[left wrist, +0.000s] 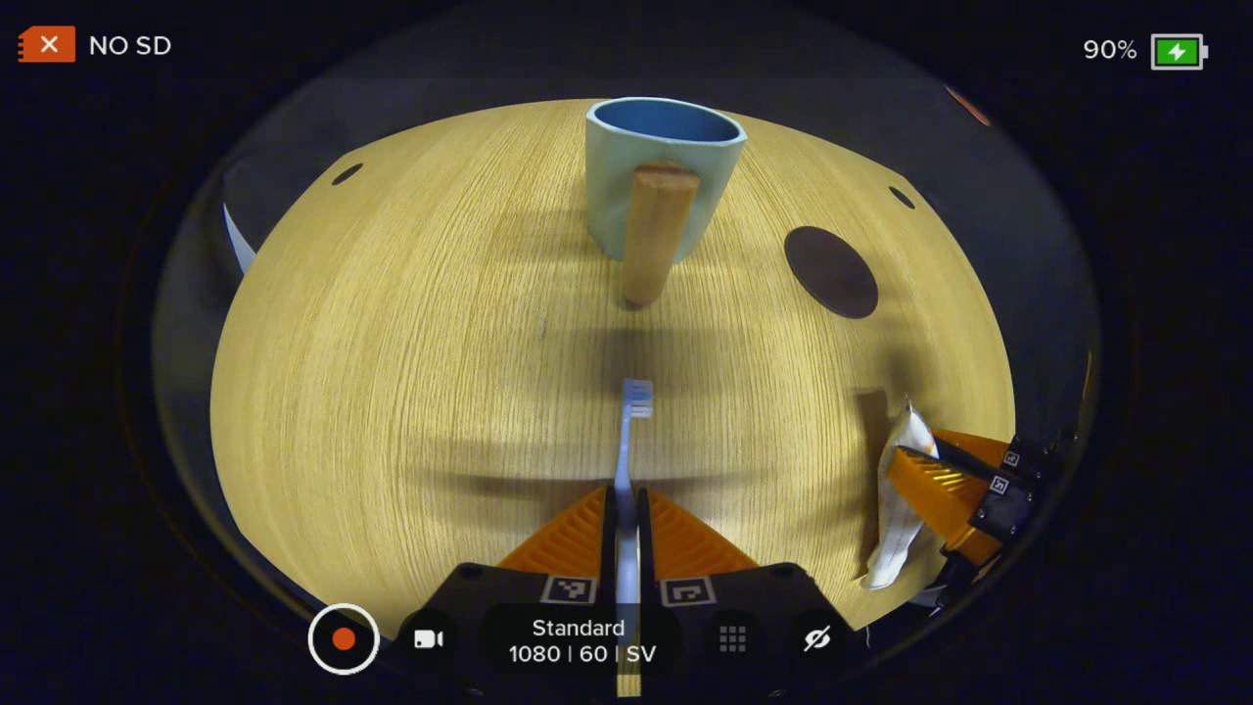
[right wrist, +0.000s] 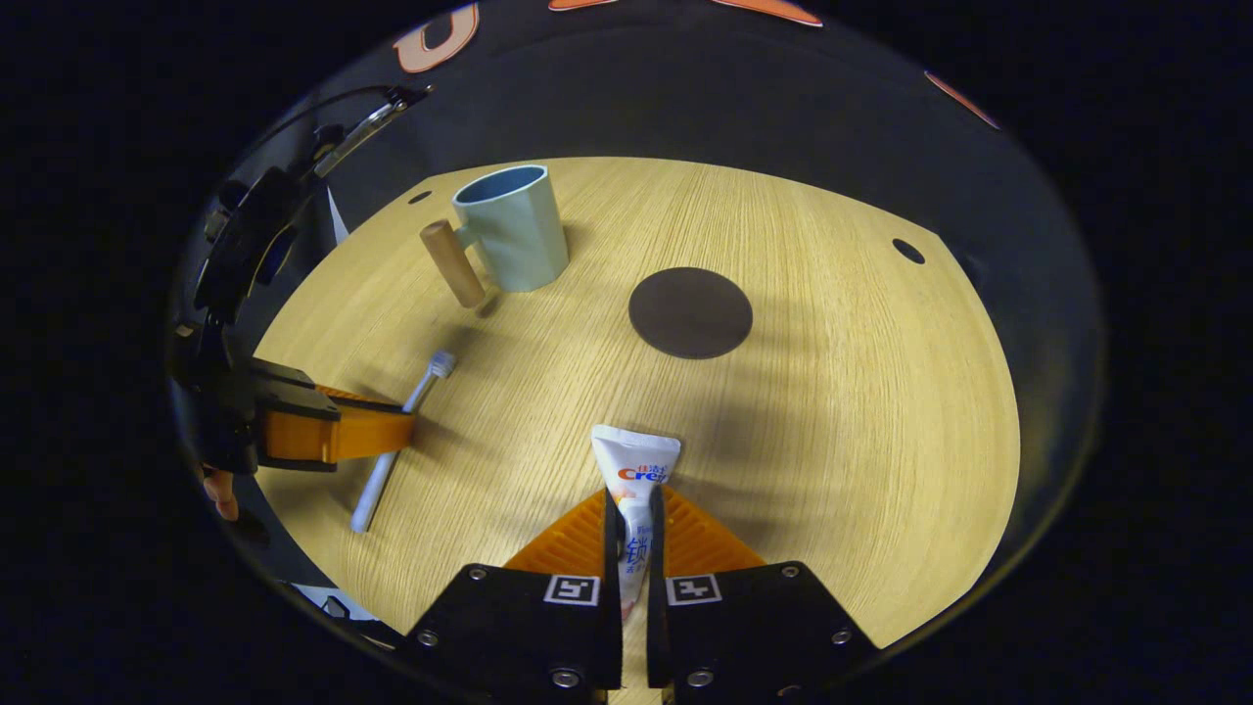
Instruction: Put the toothbrush and toothpaste on the desktop into the cup, then pick up the cup and place it on the coaster on the desktop.
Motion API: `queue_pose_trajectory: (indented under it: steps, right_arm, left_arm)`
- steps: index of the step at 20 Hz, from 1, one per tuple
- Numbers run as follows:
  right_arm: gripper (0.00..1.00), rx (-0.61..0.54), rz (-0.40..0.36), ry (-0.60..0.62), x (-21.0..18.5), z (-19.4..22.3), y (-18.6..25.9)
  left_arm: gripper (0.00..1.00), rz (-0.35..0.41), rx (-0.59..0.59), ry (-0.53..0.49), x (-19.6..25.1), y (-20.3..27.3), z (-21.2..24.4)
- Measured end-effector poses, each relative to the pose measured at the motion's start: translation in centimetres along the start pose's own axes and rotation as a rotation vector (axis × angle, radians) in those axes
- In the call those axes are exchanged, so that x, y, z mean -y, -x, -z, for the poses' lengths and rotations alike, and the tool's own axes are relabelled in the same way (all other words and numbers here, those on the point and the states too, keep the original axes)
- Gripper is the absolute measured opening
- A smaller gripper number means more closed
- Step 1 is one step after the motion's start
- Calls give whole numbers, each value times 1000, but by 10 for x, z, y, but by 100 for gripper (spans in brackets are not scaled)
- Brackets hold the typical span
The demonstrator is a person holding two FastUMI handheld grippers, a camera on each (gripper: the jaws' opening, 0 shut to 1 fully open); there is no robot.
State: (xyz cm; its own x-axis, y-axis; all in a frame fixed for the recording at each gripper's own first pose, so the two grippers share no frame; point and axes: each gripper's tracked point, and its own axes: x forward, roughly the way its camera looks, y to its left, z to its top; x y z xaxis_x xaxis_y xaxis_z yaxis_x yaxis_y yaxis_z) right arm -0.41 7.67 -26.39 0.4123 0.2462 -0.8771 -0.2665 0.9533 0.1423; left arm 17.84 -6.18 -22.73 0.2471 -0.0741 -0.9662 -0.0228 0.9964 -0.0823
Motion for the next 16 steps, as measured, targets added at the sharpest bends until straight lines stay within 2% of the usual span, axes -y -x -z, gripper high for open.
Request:
queue_pose_trajectory:
  steps: [1,2,4,5,8,11,12,13,14,16]
  right_arm:
    - [11,10,-1,-14,0,-3,0]
    - [11,10,-5,-15,-1,-3,1]
    - [10,19,2,-16,0,-5,2]
    - [10,26,4,-19,-1,-8,3]
    - [10,35,0,-8,-2,-11,7]
    - [10,51,2,0,-3,-18,18]
    - [10,55,-2,3,-3,-20,20]
    - [10,64,-3,0,-4,-23,24]
    - [10,70,-4,1,-4,-26,27]
    - [10,85,-2,6,-1,-31,35]
  left_arm:
    - [9,2,11,-4,-25,35,62]
    - [9,-2,24,-10,-22,28,13]
    - [9,-1,27,-12,-8,50,-10]
    - [9,-3,27,-6,9,58,-2]
    - [11,-24,36,-19,-2,72,-11]
    - [12,-15,44,-14,-10,85,-14]
    - [24,2,44,-9,-12,72,-15]
    - [27,10,52,-16,-20,66,-17]
    - [40,10,58,-21,-18,67,-18]
    - [54,13,43,-20,-15,59,-13]
